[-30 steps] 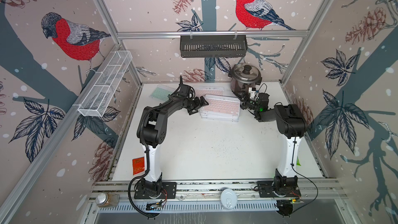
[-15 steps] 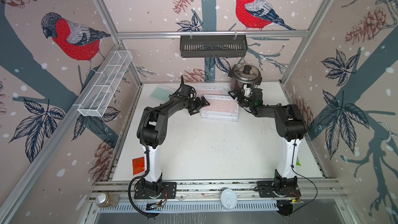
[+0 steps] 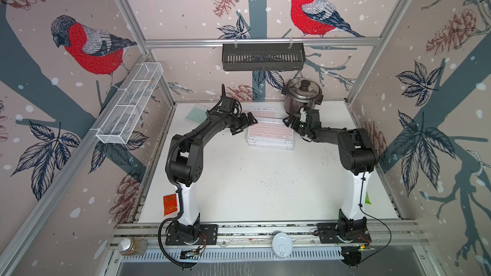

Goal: Stack the numeric keypads
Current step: Place the numeric keypad at the numeric keypad.

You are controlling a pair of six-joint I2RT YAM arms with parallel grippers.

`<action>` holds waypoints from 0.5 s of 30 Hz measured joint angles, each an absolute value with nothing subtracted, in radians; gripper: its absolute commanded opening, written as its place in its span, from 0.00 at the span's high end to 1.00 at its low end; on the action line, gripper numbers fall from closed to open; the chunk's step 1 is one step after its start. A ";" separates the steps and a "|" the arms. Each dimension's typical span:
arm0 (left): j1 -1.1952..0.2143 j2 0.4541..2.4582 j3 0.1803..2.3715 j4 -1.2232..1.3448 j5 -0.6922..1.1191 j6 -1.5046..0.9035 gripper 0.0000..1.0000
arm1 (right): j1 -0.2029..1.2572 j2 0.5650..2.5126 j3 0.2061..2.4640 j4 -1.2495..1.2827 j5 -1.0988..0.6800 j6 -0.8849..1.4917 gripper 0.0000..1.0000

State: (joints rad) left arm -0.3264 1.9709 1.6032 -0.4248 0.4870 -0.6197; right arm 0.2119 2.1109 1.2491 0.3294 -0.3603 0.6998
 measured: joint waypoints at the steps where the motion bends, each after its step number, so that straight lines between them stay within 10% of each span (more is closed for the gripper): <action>1: -0.331 1.966 1.620 -0.429 0.480 -0.613 0.01 | 0.215 2.111 1.251 0.321 -0.356 0.694 0.00; 15: -0.250 1.942 1.706 -0.545 0.371 -0.522 0.01 | 0.182 1.929 1.097 0.312 -0.373 0.682 0.00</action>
